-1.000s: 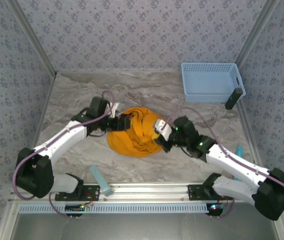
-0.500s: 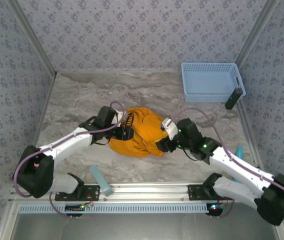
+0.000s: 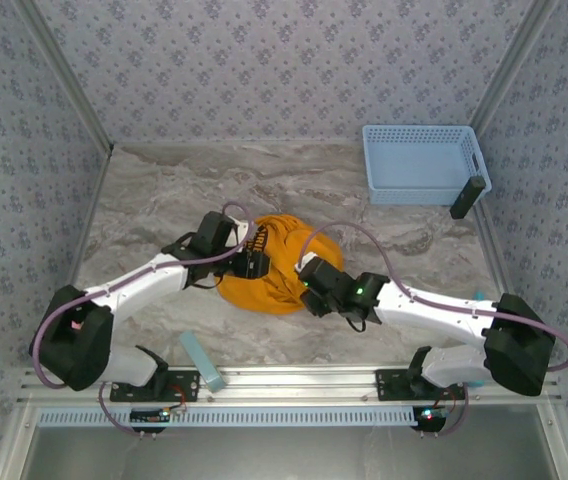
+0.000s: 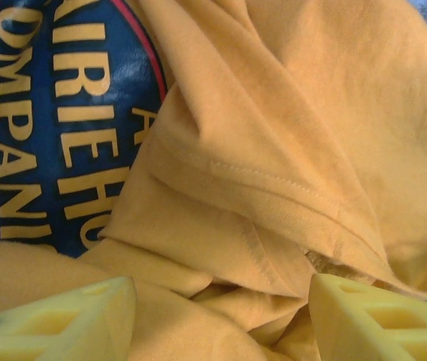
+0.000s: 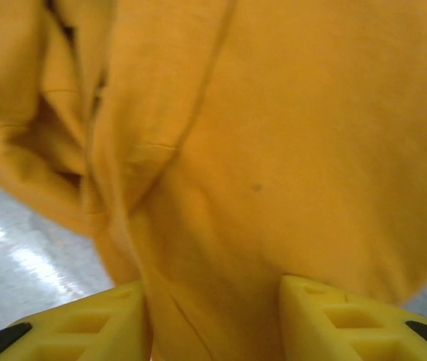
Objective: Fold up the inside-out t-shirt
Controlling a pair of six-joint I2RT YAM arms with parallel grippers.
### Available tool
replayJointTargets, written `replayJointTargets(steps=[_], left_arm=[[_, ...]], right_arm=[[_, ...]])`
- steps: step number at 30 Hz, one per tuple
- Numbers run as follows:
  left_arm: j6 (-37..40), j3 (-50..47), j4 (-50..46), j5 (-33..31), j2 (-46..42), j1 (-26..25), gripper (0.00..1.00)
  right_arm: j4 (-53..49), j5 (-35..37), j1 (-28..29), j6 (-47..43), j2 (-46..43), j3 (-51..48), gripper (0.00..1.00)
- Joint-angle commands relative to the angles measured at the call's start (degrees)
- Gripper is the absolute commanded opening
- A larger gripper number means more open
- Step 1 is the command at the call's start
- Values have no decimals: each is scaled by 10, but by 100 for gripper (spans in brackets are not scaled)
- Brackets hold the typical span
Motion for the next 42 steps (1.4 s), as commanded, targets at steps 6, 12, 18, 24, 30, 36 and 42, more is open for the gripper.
replayJointTargets(steps=[6, 12, 18, 24, 30, 36, 42], left_arm=[[28, 3, 29, -6, -14, -8, 63], [68, 0, 39, -4, -20, -14, 63], [83, -2, 30, -30, -26, -14, 63], [82, -13, 46, -36, -28, -14, 63], [90, -17, 46, -47, -33, -15, 63], [165, -38, 85, -36, -69, -19, 64], [267, -59, 168, -37, -108, -40, 72]], right_arm=[[6, 126, 6, 262, 0, -50, 38], [-7, 107, 6, 381, -15, -36, 55], [77, 40, 5, 532, -27, -106, 55], [104, 35, -4, 569, 13, -112, 47], [156, 41, -11, 575, 48, -105, 14], [49, 69, -27, 485, -60, -41, 0], [-15, -14, -133, 305, -118, 44, 0]])
